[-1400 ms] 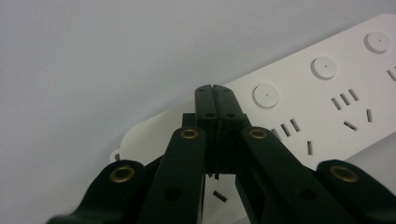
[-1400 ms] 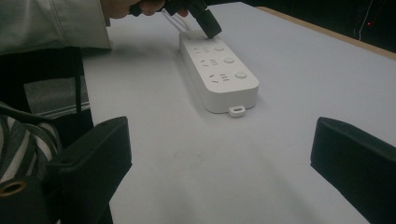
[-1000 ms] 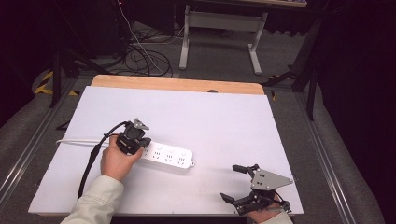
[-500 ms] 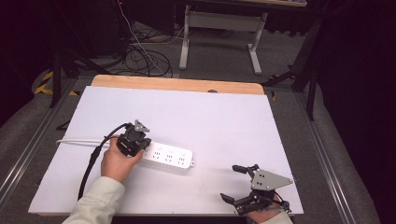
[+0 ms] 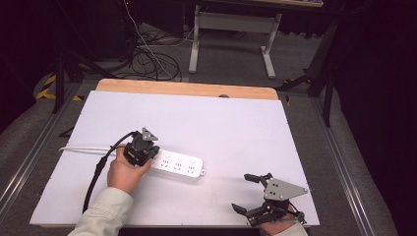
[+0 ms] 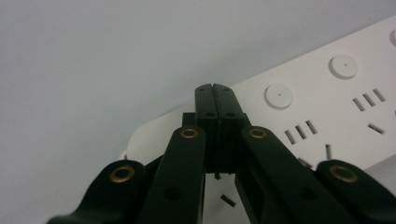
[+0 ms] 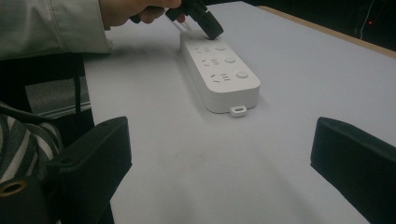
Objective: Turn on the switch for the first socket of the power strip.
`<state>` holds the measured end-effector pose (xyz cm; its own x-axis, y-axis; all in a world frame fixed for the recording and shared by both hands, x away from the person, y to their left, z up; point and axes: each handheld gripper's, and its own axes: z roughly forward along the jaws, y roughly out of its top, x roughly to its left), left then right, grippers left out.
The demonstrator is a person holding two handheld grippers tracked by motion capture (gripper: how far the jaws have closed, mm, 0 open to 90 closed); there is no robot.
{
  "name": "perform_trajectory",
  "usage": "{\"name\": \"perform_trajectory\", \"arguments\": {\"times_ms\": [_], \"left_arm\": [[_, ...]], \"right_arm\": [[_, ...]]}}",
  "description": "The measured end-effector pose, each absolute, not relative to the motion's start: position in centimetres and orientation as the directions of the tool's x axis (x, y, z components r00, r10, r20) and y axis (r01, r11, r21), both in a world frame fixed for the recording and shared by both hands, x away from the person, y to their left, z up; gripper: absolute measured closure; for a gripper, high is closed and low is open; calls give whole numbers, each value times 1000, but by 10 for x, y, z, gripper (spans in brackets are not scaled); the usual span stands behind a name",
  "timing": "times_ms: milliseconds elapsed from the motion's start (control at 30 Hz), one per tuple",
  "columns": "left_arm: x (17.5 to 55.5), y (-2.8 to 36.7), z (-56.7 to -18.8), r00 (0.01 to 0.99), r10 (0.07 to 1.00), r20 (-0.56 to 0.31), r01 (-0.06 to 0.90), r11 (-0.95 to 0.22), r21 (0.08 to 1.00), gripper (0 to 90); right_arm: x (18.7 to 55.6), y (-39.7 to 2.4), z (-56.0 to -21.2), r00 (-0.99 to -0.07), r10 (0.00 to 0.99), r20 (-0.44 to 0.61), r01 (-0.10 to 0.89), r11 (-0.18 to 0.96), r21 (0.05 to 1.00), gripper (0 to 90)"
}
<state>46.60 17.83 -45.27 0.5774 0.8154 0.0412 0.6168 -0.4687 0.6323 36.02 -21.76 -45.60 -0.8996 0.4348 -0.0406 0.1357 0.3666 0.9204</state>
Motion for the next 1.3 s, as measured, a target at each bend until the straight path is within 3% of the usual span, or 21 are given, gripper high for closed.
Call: {"name": "perform_trajectory", "arguments": {"times_ms": [500,600,867,1300], "left_arm": [[466,183,-454,564,826,4,630,-433,645,900],[467,181,-455,543,838,47,622,-439,649,900],[466,178,-454,546,836,60,621,-452,640,900],[460,177,-432,593,805,-12,608,-438,663,900]], "right_arm": [[359,-218,-456,-902,430,-41,131,364,922,56],[359,-218,-456,-903,428,-41,130,364,922,56],[360,-218,-456,-903,427,-41,131,365,922,56],[362,-219,-457,-896,441,-40,138,364,921,56]]}}
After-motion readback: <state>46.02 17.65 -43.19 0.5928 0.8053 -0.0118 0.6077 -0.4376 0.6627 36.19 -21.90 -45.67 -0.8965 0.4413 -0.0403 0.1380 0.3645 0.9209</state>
